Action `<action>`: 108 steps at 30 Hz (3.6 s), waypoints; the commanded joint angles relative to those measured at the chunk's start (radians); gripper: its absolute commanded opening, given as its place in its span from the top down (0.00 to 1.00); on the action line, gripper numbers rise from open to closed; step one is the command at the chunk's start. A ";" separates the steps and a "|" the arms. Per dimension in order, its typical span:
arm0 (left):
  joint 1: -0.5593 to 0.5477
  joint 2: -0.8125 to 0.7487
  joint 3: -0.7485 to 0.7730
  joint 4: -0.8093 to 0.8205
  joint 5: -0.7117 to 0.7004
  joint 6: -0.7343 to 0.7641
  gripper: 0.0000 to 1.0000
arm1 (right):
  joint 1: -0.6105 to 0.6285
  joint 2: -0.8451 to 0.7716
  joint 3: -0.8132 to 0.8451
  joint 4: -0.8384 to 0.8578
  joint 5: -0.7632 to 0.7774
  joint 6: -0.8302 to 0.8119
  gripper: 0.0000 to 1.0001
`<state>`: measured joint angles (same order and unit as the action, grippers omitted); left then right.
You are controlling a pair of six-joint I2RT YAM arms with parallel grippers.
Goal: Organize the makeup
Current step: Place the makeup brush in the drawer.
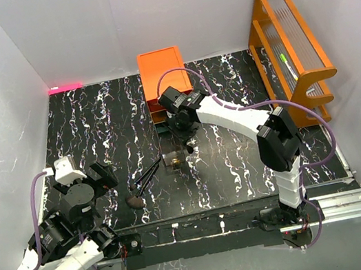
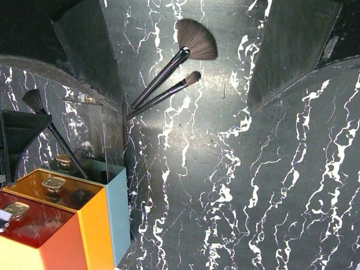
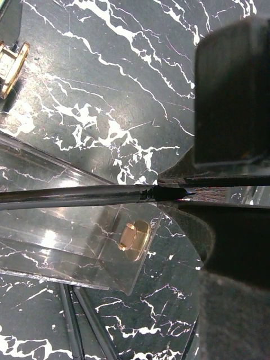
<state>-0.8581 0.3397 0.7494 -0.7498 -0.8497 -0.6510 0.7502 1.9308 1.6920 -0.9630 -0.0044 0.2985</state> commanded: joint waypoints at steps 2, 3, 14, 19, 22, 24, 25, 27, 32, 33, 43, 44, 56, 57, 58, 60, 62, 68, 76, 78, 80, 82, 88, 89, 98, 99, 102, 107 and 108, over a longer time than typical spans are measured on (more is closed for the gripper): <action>0.005 0.006 0.014 -0.011 -0.015 0.005 0.09 | 0.003 0.019 0.083 0.018 0.037 -0.003 0.92; 0.005 0.005 0.015 -0.011 -0.015 0.006 0.09 | 0.004 0.029 0.090 0.014 0.039 -0.003 0.92; 0.004 -0.002 0.015 -0.011 -0.012 0.007 0.09 | 0.032 0.092 0.171 -0.027 0.056 -0.003 0.92; 0.005 -0.007 0.014 -0.008 -0.012 0.008 0.09 | 0.043 0.066 0.166 -0.038 0.077 0.008 0.92; 0.004 -0.007 0.014 -0.009 -0.011 0.008 0.09 | 0.059 0.045 0.165 -0.039 0.101 0.021 0.92; 0.004 -0.007 0.014 -0.007 -0.009 0.011 0.09 | 0.079 0.043 0.180 -0.050 0.127 0.029 0.92; 0.005 -0.007 0.014 -0.006 -0.008 0.011 0.09 | 0.092 0.048 0.193 -0.058 0.145 0.034 0.92; 0.004 -0.007 0.014 -0.005 -0.008 0.012 0.09 | 0.113 0.064 0.221 -0.074 0.173 0.040 0.92; 0.005 -0.011 0.014 -0.009 -0.009 0.010 0.09 | 0.134 0.108 0.258 -0.085 0.241 0.048 0.92; 0.005 -0.013 0.014 -0.009 -0.009 0.008 0.09 | 0.136 0.114 0.261 -0.084 0.251 0.050 0.92; 0.004 -0.015 0.013 -0.006 -0.006 0.011 0.09 | 0.176 0.179 0.317 -0.131 0.346 0.067 0.92; 0.004 -0.015 0.014 -0.006 -0.006 0.011 0.09 | 0.180 0.190 0.327 -0.143 0.362 0.068 0.92; 0.004 -0.021 0.014 -0.005 -0.005 0.011 0.09 | 0.189 0.258 0.410 -0.206 0.424 0.059 0.92; 0.005 -0.022 0.014 -0.006 -0.005 0.010 0.09 | 0.190 0.264 0.415 -0.210 0.429 0.060 0.92; 0.005 -0.022 0.015 -0.006 -0.005 0.010 0.09 | 0.189 0.268 0.418 -0.213 0.433 0.060 0.92; 0.004 -0.023 0.014 -0.006 -0.005 0.011 0.09 | 0.189 0.270 0.420 -0.215 0.439 0.059 0.92; 0.004 -0.024 0.013 -0.005 -0.004 0.011 0.09 | 0.189 0.276 0.426 -0.219 0.442 0.057 0.92; 0.005 -0.022 0.012 -0.005 -0.002 0.011 0.09 | 0.190 0.302 0.458 -0.235 0.441 0.050 0.92; 0.005 -0.024 0.012 -0.003 0.001 0.011 0.09 | 0.189 0.329 0.490 -0.235 0.432 0.044 0.92; 0.004 -0.023 0.012 -0.003 0.003 0.014 0.09 | 0.190 0.338 0.501 -0.238 0.431 0.042 0.92; 0.004 -0.022 0.012 -0.003 0.003 0.013 0.09 | 0.190 0.345 0.506 -0.239 0.431 0.043 0.92; 0.005 -0.024 0.012 -0.003 0.003 0.012 0.09 | 0.190 0.347 0.509 -0.240 0.429 0.044 0.92; 0.005 -0.028 0.013 -0.002 0.004 0.013 0.09 | 0.189 0.345 0.505 -0.247 0.437 0.048 0.92; 0.004 -0.027 0.013 -0.002 0.004 0.013 0.09 | 0.189 0.342 0.504 -0.252 0.437 0.051 0.92; 0.004 -0.027 0.012 -0.002 0.006 0.014 0.09 | 0.188 0.338 0.492 -0.251 0.448 0.053 0.92; 0.005 -0.027 0.013 -0.002 0.006 0.014 0.09 | 0.188 0.340 0.492 -0.250 0.448 0.054 0.92; 0.005 -0.028 0.013 -0.002 0.005 0.014 0.09 | 0.188 0.337 0.487 -0.250 0.450 0.061 0.92; 0.004 -0.030 0.013 -0.002 0.006 0.014 0.09 | 0.188 0.330 0.482 -0.252 0.464 0.064 0.92; 0.005 -0.030 0.013 -0.002 0.006 0.013 0.09 | 0.189 0.330 0.482 -0.252 0.464 0.067 0.92</action>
<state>-0.8581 0.3176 0.7494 -0.7494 -0.8391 -0.6472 0.9398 2.2864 2.1521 -1.2175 0.4217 0.3466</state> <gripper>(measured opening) 0.912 0.125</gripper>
